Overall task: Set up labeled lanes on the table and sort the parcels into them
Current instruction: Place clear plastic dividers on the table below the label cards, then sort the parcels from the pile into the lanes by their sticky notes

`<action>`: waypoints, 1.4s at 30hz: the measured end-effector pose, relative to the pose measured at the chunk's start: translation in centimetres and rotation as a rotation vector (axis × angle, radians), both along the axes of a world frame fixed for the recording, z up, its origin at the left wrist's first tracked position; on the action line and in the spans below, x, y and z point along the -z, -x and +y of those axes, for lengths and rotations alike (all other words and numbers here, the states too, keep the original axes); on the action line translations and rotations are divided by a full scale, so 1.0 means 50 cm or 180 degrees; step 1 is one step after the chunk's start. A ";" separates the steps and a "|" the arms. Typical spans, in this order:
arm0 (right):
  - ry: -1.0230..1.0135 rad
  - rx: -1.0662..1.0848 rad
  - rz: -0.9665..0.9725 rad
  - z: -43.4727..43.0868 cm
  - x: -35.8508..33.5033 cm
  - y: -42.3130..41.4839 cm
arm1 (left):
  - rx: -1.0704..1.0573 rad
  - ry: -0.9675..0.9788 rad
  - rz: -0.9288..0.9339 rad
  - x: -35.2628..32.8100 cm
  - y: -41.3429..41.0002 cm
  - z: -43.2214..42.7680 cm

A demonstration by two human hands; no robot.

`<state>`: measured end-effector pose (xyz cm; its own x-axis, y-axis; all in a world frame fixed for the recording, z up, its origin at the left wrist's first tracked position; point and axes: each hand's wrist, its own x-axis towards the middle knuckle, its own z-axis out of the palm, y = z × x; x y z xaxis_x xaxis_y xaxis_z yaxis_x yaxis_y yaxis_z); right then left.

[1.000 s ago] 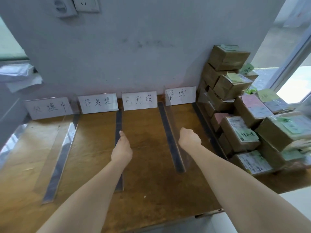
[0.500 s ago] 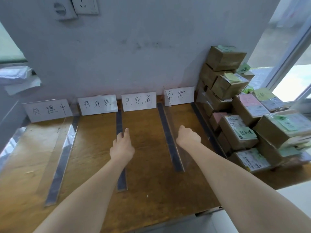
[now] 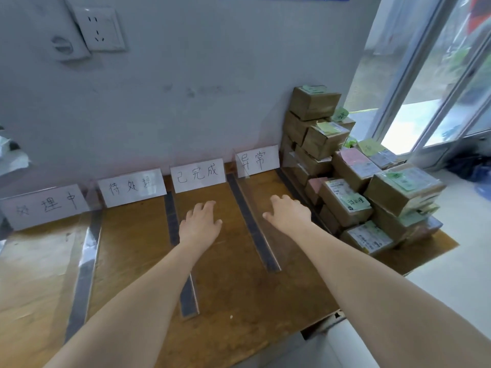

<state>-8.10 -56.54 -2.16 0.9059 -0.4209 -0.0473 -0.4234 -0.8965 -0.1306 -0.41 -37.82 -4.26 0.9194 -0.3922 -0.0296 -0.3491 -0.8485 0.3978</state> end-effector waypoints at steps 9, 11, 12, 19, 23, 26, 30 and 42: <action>-0.0054 0.0367 0.0068 -0.155 -0.056 0.095 | 0.0980 0.0173 0.0087 -0.061 0.050 -0.186; -0.0027 0.0397 0.0039 -0.203 -0.067 0.115 | 0.1132 0.0215 0.0085 -0.077 0.062 -0.248; -0.0009 0.0409 0.0010 -0.229 -0.072 0.125 | 0.1195 0.0280 0.0090 -0.084 0.071 -0.283; 0.0008 0.0381 -0.0263 -0.446 -0.132 0.198 | 0.1443 0.0777 0.0267 -0.133 0.139 -0.551; -0.0115 0.0280 -0.0284 -0.560 -0.144 0.219 | 0.1413 0.0924 0.0305 -0.144 0.170 -0.663; -0.0189 0.0136 -0.0362 -0.616 -0.141 0.222 | 0.1361 0.0897 0.0335 -0.144 0.179 -0.707; -0.0168 0.0063 -0.0431 -0.657 -0.135 0.205 | 0.1191 0.0808 0.0330 -0.136 0.161 -0.722; -0.0201 -0.0168 -0.0374 -0.656 -0.139 0.062 | 0.1035 0.0757 0.0115 -0.139 0.025 -0.706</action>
